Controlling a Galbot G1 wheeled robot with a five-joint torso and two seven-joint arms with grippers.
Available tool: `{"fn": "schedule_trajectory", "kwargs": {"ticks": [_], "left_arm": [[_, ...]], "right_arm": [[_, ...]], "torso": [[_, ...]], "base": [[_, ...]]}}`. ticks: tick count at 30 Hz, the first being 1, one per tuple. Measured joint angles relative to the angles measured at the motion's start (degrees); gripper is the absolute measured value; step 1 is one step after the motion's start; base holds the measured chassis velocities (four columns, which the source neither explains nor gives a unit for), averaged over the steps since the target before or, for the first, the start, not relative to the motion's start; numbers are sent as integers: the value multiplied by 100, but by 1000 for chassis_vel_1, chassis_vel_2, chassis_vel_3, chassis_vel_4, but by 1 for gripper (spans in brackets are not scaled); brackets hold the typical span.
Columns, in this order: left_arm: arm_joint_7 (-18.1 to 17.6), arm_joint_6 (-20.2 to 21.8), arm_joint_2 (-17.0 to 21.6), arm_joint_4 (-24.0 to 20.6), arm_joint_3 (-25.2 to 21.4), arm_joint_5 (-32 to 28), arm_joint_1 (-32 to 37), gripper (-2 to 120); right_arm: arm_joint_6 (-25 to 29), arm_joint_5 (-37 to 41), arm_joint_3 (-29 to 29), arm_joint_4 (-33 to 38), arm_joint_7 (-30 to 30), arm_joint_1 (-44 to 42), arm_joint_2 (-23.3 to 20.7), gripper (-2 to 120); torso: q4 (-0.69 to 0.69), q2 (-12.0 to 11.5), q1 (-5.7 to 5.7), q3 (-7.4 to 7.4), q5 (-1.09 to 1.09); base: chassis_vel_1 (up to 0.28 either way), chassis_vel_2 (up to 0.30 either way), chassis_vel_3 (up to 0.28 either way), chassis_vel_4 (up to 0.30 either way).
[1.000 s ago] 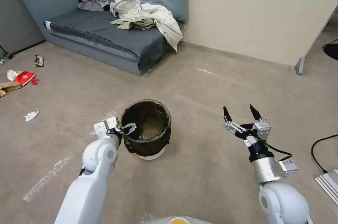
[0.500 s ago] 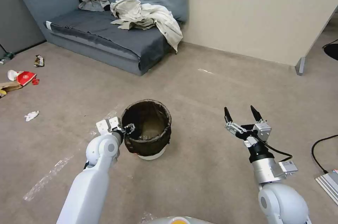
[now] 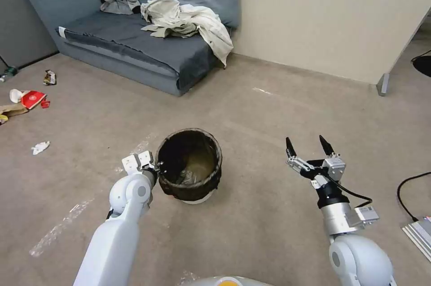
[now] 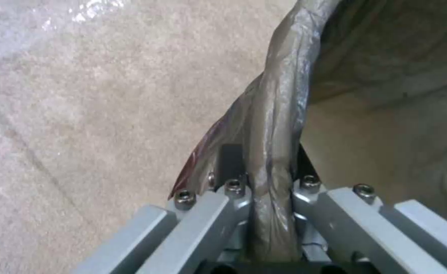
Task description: Pick up the trash can from the floor.
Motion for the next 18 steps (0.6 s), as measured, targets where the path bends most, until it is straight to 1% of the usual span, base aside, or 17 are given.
{"fn": "schedule_trajectory", "kwargs": {"ticks": [3, 5, 6, 9, 10, 11, 15, 16, 18], "left_arm": [[-7, -5, 0, -86, -26, -1, 25, 1], [-18, 0, 22, -349, -80, -13, 123, 1], [-18, 0, 22, -349, -80, -13, 123, 1], [-50, 43, 28, -697, -169, -42, 276, 1], [-67, 79, 25, -909, -211, -60, 394, 1], [-67, 79, 25, -909, -211, -60, 394, 1], [-83, 107, 22, -1469, -356, -99, 689, 1], [-83, 107, 22, -1469, -356, -99, 689, 1], [-84, 109, 35, -1781, -435, -105, 800, 1]], "right_arm": [[0, 0, 0, 0, 0, 0, -5, 100], [0, 1, -5, 1, 1, 10, -8, 100], [0, 1, -5, 1, 1, 10, -8, 100], [-9, 1, -17, 1, 1, 32, -9, 100], [-24, 1, -21, 3, 1, 40, -12, 100], [-24, 1, -21, 3, 1, 40, -12, 100], [-62, 12, -15, 20, 3, 62, -36, 100], [-62, 12, -15, 20, 3, 62, -36, 100], [-76, 21, -10, 24, 3, 72, -44, 100]], "torso": [[0, 0, 0, 0, 1], [1, 0, 0, 0, 1], [1, 0, 0, 0, 1], [1, 0, -1, 0, 3], [2, 0, 0, 0, 3], [2, 0, 0, 0, 3], [2, 0, 0, 0, 3], [2, 0, 0, 0, 3], [2, 0, 0, 0, 3]], "base": [[0, 0, 0, 0], [0, 0, 0, 0], [0, 0, 0, 0], [0, 0, 0, 0], [0, 0, 0, 0], [0, 0, 0, 0], [0, 0, 0, 0], [0, 0, 0, 0], [0, 0, 0, 0]]}}
